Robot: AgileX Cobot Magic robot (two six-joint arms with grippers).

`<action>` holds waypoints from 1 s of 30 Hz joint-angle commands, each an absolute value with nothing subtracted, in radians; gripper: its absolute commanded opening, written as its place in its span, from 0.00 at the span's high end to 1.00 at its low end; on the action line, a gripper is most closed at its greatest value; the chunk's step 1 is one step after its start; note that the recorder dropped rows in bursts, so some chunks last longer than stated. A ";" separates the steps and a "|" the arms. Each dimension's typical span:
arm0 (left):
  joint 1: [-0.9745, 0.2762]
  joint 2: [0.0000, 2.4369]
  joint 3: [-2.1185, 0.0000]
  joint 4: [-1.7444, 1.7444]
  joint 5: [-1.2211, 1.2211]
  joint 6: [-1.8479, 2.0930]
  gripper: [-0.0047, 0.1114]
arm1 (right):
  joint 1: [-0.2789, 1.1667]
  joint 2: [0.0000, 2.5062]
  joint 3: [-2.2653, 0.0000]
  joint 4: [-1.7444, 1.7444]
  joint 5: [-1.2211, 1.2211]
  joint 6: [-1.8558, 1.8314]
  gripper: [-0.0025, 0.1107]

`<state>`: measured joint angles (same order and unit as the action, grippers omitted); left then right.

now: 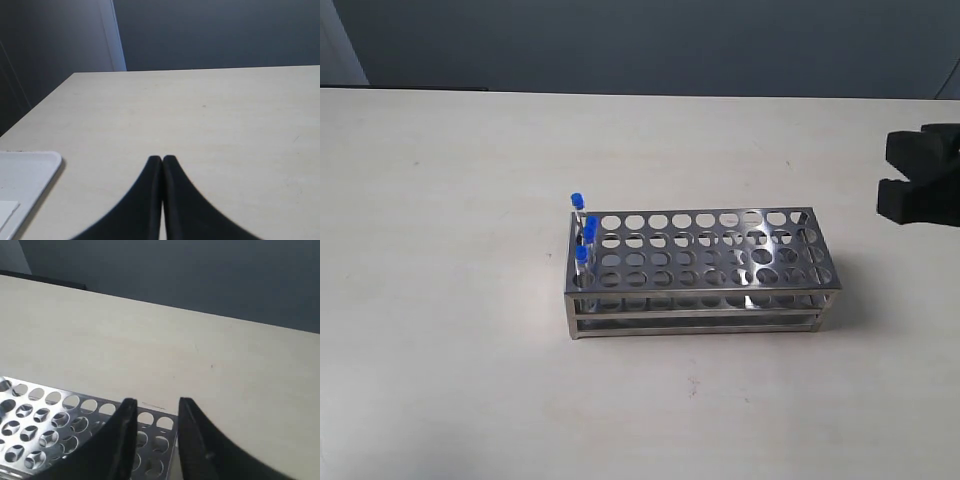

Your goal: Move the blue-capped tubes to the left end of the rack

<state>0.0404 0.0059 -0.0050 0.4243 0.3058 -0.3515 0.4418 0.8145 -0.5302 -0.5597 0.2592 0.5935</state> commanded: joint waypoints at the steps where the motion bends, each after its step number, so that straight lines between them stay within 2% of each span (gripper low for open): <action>1: 0.043 0.000 -0.003 0.421 0.304 -0.357 0.96 | 0.437 0.808 -0.523 -0.671 0.262 0.577 0.72; 8: 0.043 0.000 -0.003 0.421 0.304 -0.357 0.96 | 0.397 0.782 -0.523 -0.715 0.300 0.579 0.72; 16: 0.043 0.000 -0.003 0.421 0.304 -0.357 0.96 | 0.142 0.661 -0.501 -0.597 0.281 0.579 0.72; 24: 0.043 0.000 -0.003 0.421 0.304 -0.357 0.96 | -0.065 0.357 -0.319 -0.567 0.276 0.579 0.72; 30: 0.043 0.000 -0.003 0.421 0.304 -0.357 0.96 | -0.077 0.221 -0.261 -0.543 0.277 0.579 0.72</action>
